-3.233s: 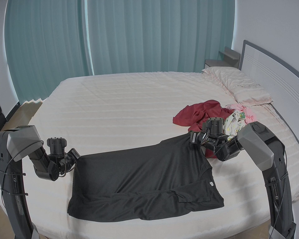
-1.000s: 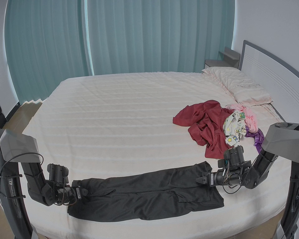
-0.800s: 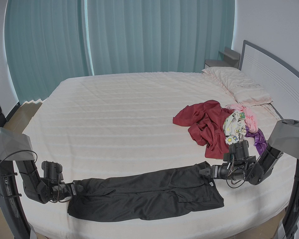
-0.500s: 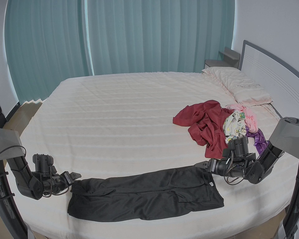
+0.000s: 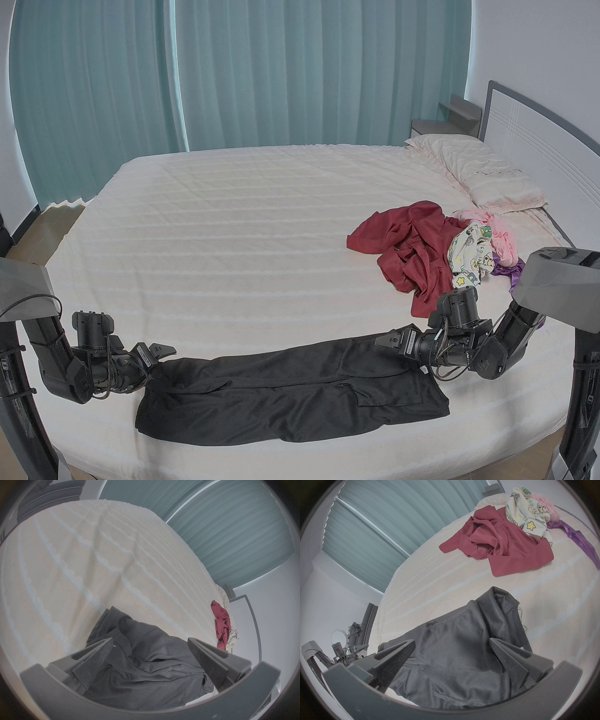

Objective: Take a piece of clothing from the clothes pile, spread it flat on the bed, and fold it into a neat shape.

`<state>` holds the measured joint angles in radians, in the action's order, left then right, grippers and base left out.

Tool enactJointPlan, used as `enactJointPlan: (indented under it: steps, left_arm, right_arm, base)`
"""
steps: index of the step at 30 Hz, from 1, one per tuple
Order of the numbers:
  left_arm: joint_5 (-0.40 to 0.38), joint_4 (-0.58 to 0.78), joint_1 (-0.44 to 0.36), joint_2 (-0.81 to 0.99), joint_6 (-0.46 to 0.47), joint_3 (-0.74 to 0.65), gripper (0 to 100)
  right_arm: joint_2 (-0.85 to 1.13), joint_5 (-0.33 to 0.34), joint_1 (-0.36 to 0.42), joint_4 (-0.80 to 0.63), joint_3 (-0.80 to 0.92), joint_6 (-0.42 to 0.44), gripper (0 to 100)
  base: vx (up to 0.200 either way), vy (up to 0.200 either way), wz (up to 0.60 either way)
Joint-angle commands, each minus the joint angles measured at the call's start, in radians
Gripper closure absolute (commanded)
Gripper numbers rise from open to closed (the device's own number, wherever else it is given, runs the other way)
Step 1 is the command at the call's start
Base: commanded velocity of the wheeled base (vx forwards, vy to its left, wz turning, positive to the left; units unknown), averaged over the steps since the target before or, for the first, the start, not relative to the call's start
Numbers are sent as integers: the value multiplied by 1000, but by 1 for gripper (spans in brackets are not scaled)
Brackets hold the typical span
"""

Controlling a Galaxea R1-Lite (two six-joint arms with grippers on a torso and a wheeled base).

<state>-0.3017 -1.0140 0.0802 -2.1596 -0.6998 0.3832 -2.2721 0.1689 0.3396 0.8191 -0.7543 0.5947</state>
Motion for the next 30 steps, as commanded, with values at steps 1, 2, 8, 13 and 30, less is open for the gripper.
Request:
enactJointPlan:
  steps: [1,2,8,13,30]
  left_arm:
    - [7,-5,-13,-32,-14,-1,0]
    - [7,-5,-13,-32,-14,-1,0]
    - [7,-5,-16,-32,-12,-6,0]
    - [7,-5,-17,-32,-12,-6,0]
    - [9,-5,-17,-34,-10,-6,0]
  right_arm:
    - [-38,0,-10,51,-2,-3,0]
    - [-43,0,-10,55,-5,-6,0]
    - [-81,-2,-24,74,-22,-12,0]
    - [-96,-2,-27,75,-22,-12,0]
    - [-63,-3,-50,77,46,-23,100]
  base:
    - [0,0,0]
    - [0,0,0]
    - [0,0,0]
    - [0,0,0]
    - [0,0,0]
